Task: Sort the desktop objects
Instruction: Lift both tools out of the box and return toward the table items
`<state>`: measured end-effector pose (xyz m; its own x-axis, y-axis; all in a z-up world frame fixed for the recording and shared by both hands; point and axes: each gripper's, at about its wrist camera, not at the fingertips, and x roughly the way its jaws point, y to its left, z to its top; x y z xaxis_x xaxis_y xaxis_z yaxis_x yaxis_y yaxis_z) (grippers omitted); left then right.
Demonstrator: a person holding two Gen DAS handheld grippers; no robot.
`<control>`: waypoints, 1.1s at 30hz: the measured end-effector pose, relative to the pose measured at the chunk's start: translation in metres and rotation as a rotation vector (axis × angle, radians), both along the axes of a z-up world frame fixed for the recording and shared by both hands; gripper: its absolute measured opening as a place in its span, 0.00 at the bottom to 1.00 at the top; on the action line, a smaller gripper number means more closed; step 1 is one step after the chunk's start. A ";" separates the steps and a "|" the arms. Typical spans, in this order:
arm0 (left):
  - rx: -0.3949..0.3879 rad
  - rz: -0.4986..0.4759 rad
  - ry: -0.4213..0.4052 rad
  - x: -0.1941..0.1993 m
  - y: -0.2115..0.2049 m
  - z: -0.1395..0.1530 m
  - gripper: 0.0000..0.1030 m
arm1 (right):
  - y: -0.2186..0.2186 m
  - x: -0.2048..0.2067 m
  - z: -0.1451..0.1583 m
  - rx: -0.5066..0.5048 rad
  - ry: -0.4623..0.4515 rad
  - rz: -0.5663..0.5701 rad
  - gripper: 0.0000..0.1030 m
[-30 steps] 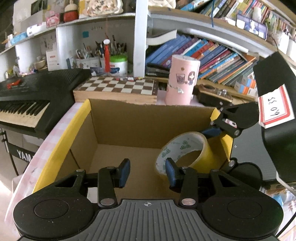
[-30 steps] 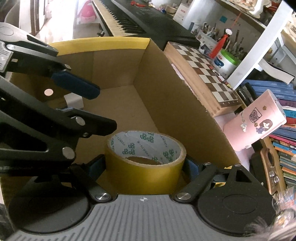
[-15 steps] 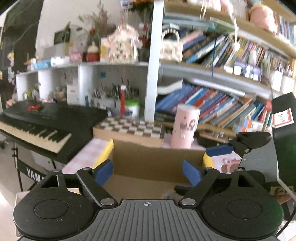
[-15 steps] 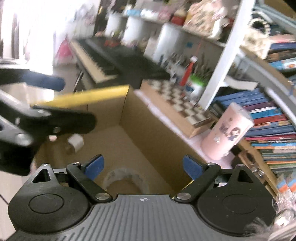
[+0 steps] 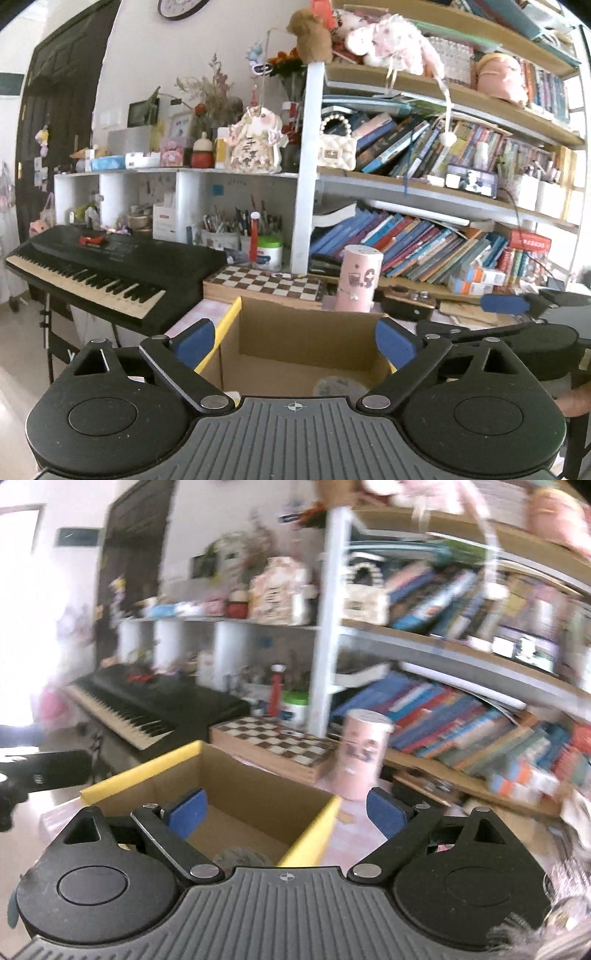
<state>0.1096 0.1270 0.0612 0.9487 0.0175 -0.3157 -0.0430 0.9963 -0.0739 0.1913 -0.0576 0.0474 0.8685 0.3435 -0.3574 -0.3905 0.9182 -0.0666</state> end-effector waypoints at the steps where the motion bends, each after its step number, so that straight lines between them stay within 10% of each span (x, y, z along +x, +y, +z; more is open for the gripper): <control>1: 0.002 -0.006 0.001 -0.005 -0.001 0.000 0.94 | -0.005 -0.008 -0.002 0.013 0.002 -0.028 0.91; 14: 0.025 -0.025 0.064 -0.084 -0.014 -0.016 0.97 | -0.032 -0.116 -0.037 0.077 0.081 -0.260 0.91; 33: 0.058 -0.060 0.162 -0.147 -0.026 -0.056 0.97 | -0.013 -0.214 -0.080 -0.081 0.192 -0.207 0.91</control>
